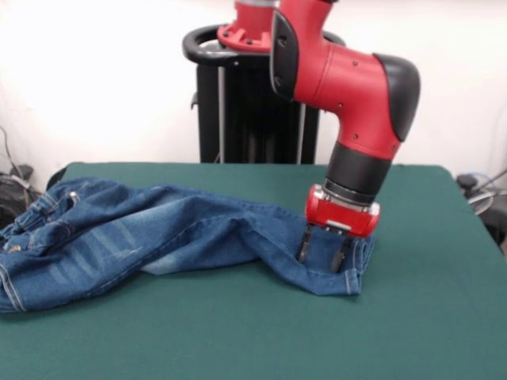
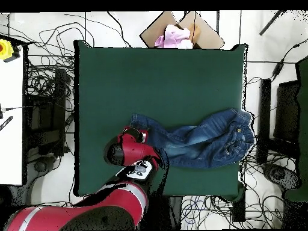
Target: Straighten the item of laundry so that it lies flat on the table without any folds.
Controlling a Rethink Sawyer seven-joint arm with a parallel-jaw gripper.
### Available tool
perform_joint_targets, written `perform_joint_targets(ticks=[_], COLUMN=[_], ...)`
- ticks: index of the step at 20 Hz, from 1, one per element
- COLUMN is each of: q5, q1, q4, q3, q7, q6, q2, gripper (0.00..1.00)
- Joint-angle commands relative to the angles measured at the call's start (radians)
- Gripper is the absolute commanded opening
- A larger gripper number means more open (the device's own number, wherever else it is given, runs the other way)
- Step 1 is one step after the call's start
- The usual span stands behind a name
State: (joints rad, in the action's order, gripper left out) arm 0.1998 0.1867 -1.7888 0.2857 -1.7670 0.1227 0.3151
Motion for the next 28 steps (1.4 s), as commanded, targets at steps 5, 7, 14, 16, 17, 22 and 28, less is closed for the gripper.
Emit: perform_joint_targets(ticks=[5, 7, 14, 16, 17, 22, 28], q5=[0.013, 0.016, 0.058, 0.064, 0.068, 0.123, 0.202], q1=[-0.106, -0.124, -0.098, -0.094, -0.097, -0.078, -0.03], q4=[-0.023, -0.022, 0.022, 0.048, 0.06, 0.132, 0.194], q3=[-0.158, -0.177, -0.184, -0.186, -0.196, -0.248, -0.254], q7=[-0.174, -0.163, -0.174, -0.175, -0.175, -0.211, -0.256], q6=[-0.113, -0.16, -0.26, -0.277, -0.283, -0.302, -0.278], q2=[-0.03, -0.019, -0.006, -0.012, -0.017, -0.05, -0.095], gripper=[1.0, 0.0, 0.0, 0.0, 0.0, 0.0, 0.0])
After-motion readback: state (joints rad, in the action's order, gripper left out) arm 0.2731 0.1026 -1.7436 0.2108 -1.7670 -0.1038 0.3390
